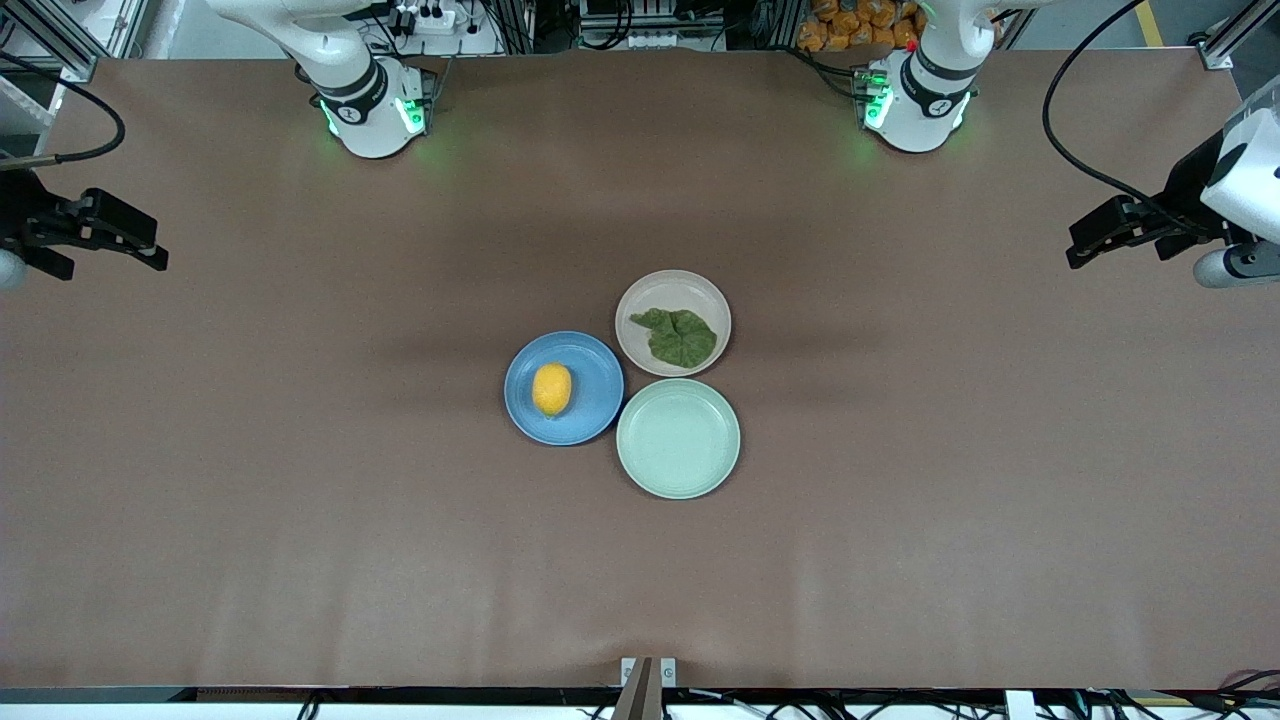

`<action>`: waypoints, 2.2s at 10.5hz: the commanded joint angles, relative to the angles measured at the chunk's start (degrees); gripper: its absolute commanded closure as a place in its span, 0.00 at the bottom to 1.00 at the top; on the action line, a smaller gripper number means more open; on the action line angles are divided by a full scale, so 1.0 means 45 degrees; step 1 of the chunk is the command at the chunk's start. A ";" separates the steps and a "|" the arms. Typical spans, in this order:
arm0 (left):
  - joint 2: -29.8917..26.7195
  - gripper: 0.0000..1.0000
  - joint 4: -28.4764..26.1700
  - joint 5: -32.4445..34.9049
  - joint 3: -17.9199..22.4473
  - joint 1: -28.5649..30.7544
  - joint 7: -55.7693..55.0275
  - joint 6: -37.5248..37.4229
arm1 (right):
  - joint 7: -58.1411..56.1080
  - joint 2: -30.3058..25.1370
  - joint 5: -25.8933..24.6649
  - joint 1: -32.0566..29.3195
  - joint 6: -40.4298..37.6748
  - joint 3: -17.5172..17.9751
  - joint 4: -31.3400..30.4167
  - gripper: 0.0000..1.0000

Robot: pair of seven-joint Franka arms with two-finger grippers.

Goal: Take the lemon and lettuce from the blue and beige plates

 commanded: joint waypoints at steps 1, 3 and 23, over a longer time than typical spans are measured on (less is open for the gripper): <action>-0.0025 0.00 0.0056 0.0297 -0.0119 0.0101 0.0310 -0.0048 | 0.0002 -0.0239 0.0158 -0.0055 0.0329 -0.0001 -0.0481 0.00; -0.0006 0.00 0.0056 0.0258 -0.0138 0.0101 0.0310 -0.0048 | 0.0002 -0.0298 0.0178 -0.0055 0.0625 0.0018 -0.0699 0.00; 0.6609 0.00 -0.4046 0.3958 -0.6975 -0.2806 -1.3627 1.0514 | 0.8263 0.7611 0.0647 0.3479 0.8222 0.3299 -0.1948 0.00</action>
